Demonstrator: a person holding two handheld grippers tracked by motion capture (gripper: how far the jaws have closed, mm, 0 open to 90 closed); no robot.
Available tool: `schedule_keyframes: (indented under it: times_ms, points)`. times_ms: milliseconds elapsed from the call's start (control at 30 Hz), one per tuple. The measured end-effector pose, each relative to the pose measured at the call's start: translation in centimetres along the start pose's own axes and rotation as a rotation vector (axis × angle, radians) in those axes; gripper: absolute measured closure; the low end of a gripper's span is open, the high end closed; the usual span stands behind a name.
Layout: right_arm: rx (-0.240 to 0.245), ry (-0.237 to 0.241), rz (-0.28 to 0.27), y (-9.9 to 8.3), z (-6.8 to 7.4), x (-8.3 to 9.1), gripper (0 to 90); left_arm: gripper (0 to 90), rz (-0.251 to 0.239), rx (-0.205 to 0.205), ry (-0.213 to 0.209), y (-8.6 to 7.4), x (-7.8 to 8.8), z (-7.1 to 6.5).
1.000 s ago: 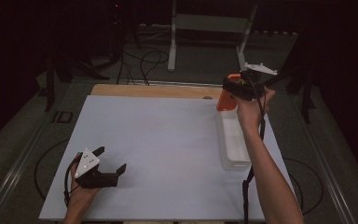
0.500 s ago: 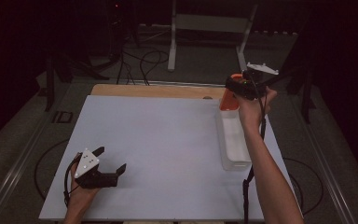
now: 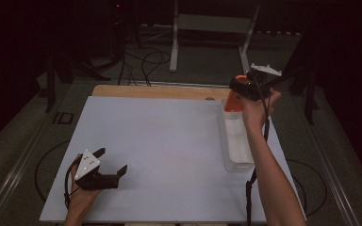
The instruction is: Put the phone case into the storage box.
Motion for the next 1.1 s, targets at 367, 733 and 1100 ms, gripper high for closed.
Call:
schedule_keyframes:
  times_ms: [367,733,1100]
  points:
    - [-0.008,-0.008,-0.003,-0.2,-0.3,-0.5,16.8,0.2,-0.002,0.003,0.002,0.0,0.0,0.0]
    - [-0.003,-0.011,0.011,-0.7,-0.3,-1.5,16.8,0.2,-0.003,0.005,0.001,0.0,0.1,0.1]
    - [0.000,-0.021,0.018,-0.9,-0.5,-2.0,16.7,0.1,-0.005,0.007,0.001,0.1,0.1,0.1]
Point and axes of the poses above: each handheld gripper's, and its own axes: x roughly backward along the jaws, y roughly out of its top, z roughly to its left, the point moved 10 cm from there along -x, roughly forward along the jaws, and after that the axes turned 12 degrees about y, right-handed, at the moved point
